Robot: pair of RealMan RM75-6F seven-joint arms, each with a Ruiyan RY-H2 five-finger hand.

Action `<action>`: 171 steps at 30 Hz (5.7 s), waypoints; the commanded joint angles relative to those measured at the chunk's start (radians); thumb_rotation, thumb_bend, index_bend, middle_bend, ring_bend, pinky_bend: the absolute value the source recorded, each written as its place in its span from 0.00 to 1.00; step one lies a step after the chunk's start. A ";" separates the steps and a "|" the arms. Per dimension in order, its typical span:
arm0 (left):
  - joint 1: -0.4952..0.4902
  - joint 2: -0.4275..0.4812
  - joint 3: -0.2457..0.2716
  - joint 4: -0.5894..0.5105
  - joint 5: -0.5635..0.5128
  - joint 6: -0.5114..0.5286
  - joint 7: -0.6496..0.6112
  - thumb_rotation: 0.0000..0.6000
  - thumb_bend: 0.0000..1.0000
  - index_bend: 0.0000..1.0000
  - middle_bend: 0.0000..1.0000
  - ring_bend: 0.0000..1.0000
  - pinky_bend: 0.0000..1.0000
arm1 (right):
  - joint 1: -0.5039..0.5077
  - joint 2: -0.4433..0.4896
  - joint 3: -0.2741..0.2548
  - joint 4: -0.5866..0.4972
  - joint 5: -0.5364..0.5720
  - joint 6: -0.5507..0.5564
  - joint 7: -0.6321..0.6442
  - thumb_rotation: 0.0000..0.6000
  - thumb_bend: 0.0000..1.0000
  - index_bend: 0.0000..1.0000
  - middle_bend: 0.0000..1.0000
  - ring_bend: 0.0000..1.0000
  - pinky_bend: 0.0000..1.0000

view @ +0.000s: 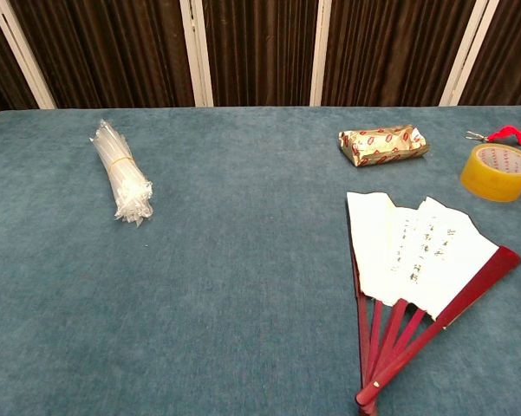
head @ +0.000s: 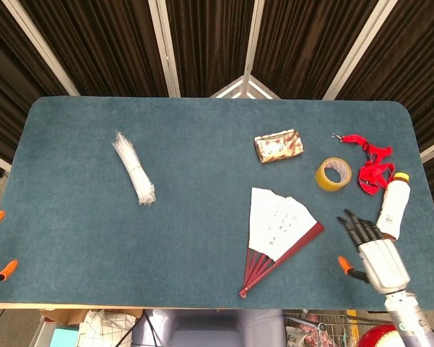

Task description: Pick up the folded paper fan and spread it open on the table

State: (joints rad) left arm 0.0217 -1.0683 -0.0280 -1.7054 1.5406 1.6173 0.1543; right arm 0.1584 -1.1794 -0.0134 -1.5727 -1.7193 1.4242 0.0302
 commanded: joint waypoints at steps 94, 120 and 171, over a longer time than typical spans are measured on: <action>-0.023 -0.028 -0.007 0.000 -0.032 -0.044 0.065 1.00 0.26 0.12 0.00 0.00 0.07 | 0.182 -0.495 -0.077 0.529 -0.108 -0.032 -0.022 1.00 0.34 0.56 0.09 0.19 0.21; -0.024 -0.024 -0.006 0.003 -0.030 -0.042 0.049 1.00 0.25 0.12 0.00 0.00 0.07 | 0.293 -0.329 -0.032 0.130 -0.060 -0.174 -0.084 1.00 0.35 0.88 0.14 0.20 0.21; -0.114 0.071 -0.031 -0.190 0.085 -0.086 -0.047 1.00 0.25 0.15 0.00 0.00 0.07 | 0.624 0.174 0.414 -0.501 0.576 -0.530 0.000 1.00 0.39 0.92 0.17 0.22 0.21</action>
State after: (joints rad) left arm -0.0699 -1.0190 -0.0453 -1.8538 1.6136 1.5459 0.1491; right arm 0.7672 -0.9973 0.3927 -2.0536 -1.1590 0.8984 0.0432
